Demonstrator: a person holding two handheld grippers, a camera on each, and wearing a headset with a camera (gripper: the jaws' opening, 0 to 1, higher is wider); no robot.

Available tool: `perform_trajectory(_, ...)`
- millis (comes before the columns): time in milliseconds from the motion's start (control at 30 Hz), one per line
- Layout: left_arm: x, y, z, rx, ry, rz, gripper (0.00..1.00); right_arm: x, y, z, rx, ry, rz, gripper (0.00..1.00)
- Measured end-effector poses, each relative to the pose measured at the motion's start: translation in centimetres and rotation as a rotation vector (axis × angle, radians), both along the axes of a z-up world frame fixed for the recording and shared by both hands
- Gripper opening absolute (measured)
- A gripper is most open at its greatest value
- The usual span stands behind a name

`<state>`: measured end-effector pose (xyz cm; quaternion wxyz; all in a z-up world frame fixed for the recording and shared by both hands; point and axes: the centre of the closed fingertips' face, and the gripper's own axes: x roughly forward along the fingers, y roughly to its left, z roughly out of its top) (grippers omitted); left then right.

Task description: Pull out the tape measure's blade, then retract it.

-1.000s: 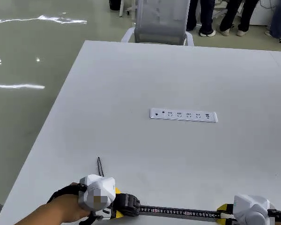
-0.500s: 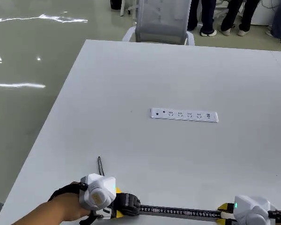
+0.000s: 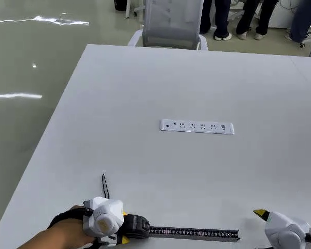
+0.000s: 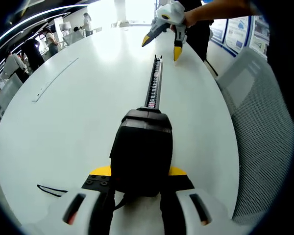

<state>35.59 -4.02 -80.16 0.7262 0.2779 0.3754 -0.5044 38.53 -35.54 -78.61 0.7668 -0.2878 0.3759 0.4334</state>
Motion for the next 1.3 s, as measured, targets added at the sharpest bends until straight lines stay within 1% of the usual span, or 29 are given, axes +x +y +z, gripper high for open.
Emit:
perform_trajectory(33, 0.1, 0.0, 0.0, -0.003, 0.0, 0.004, 0.32, 0.0, -0.1, -0.1, 0.004, 0.006, -0.012, 0.83)
perform_trajectory(67, 0.2, 0.1, 0.1, -0.008, -0.001, 0.012, 0.32, -0.1, 0.0, -0.1, 0.02, 0.017, -0.045, 0.84)
perform_trajectory(100, 0.3, 0.1, 0.1, -0.014, -0.001, 0.022, 0.32, -0.1, 0.1, 0.0, 0.024, 0.018, -0.043, 0.85)
perform_trajectory(200, 0.2, 0.2, 0.3, -0.022, -0.001, 0.029, 0.32, 0.1, -0.3, -0.1, 0.013, 0.009, -0.053, 0.87)
perform_trajectory(233, 0.3, 0.3, 0.4, -0.032, -0.001, 0.038, 0.32, 0.0, -0.3, -0.2, 0.013, 0.009, -0.057, 0.88)
perform_trajectory(267, 0.4, 0.4, 0.6, -0.055, 0.002, 0.061, 0.34, 0.0, -0.4, -0.3, 0.012, 0.015, -0.066, 0.91)
perform_trajectory(300, 0.6, 0.5, 0.7, -0.072, 0.01, 0.099, 0.38, 0.0, -0.5, -0.3, 0.013, 0.017, -0.072, 0.92)
perform_trajectory(333, 1.0, 0.9, 0.8, -0.086, 0.012, 0.147, 0.46, -0.1, -0.5, -0.3, 0.017, 0.019, -0.069, 0.92)
perform_trajectory(400, 1.5, 1.4, 1.1, -0.109, 0.013, 0.195, 0.57, -0.2, -0.4, -0.2, 0.017, 0.014, -0.063, 0.91)
perform_trajectory(433, 1.8, 1.6, 1.6, -0.14, 0.005, 0.221, 0.62, -0.2, -0.5, -0.1, 0.014, 0.012, -0.067, 0.92)
perform_trajectory(467, 1.9, 1.7, 1.8, -0.154, 0.004, 0.235, 0.64, -0.2, -0.5, -0.1, 0.015, 0.011, -0.07, 0.92)
perform_trajectory(500, 2.0, 1.7, 2.2, -0.194, 0.007, 0.252, 0.66, -0.2, -0.5, 0.0, 0.021, 0.012, -0.074, 0.93)
perform_trajectory(533, 1.8, 1.8, 2.6, -0.212, 0.011, 0.261, 0.66, -0.2, -0.4, 0.1, 0.03, 0.013, -0.084, 0.94)
perform_trajectory(600, 1.8, 2.8, 2.4, -0.197, 0.006, 0.286, 0.71, -0.1, -0.1, 0.6, 0.088, 0.023, -0.131, 0.98)
perform_trajectory(633, 1.9, 3.2, 2.3, -0.196, 0.003, 0.3, 0.77, 0.2, -0.2, 0.6, 0.103, 0.021, -0.149, 1.0)
perform_trajectory(700, 2.0, 4.0, 2.3, -0.202, 0.0, 0.358, 0.87, 0.3, -0.3, 1.0, 0.114, 0.019, -0.175, 1.0)
perform_trajectory(733, 2.2, 4.6, 2.5, -0.207, -0.017, 0.391, 0.95, 0.3, -0.3, 1.2, 0.121, 0.011, -0.179, 1.0)
perform_trajectory(767, 2.2, 5.1, 2.6, -0.202, -0.02, 0.414, 0.98, 0.4, -0.5, 1.2, 0.121, 0.005, -0.183, 1.0)
perform_trajectory(800, 2.4, 5.3, 2.7, -0.214, -0.032, 0.424, 0.99, 0.5, -0.8, 1.2, 0.112, -0.009, -0.2, 1.0)
perform_trajectory(833, 2.5, 5.6, 3.1, -0.228, -0.046, 0.438, 0.99, 0.5, -0.8, 1.5, 0.108, -0.02, -0.185, 1.0)
perform_trajectory(900, 2.5, 6.1, 3.7, -0.245, -0.061, 0.451, 0.99, 0.7, -1.3, 1.9, 0.098, -0.055, -0.203, 1.0)
perform_trajectory(933, 2.5, 6.6, 4.0, -0.25, -0.068, 0.471, 0.99, 0.5, -1.4, 2.1, 0.107, -0.049, -0.207, 1.0)
perform_trajectory(1033, 2.6, 7.6, 4.7, -0.267, -0.09, 0.514, 0.99, 0.5, -2.0, 2.6, 0.116, -0.073, -0.239, 1.0)
perform_trajectory(1067, 2.6, 7.9, 5.0, -0.274, -0.095, 0.525, 0.99, 0.5, -2.3, 2.8, 0.119, -0.079, -0.263, 1.0)
perform_trajectory(1100, 2.4, 8.2, 5.2, -0.271, -0.106, 0.53, 0.99, 0.3, -2.3, 3.1, 0.134, -0.079, -0.277, 1.0)
perform_trajectory(1167, 1.9, 8.6, 5.7, -0.272, -0.131, 0.524, 0.99, 0.0, -2.4, 3.8, 0.159, -0.097, -0.297, 1.0)
perform_trajectory(1233, 1.3, 8.8, 5.7, -0.282, -0.13, 0.523, 0.99, -0.3, -2.6, 4.1, 0.161, -0.106, -0.304, 1.0)
perform_trajectory(1267, 0.9, 9.0, 5.9, -0.284, -0.133, 0.526, 0.99, -0.5, -2.7, 4.4, 0.163, -0.114, -0.312, 1.0)
perform_trajectory(1300, 0.7, 9.2, 6.0, -0.285, -0.139, 0.53, 0.99, -0.6, -2.9, 4.5, 0.165, -0.116, -0.321, 1.0)
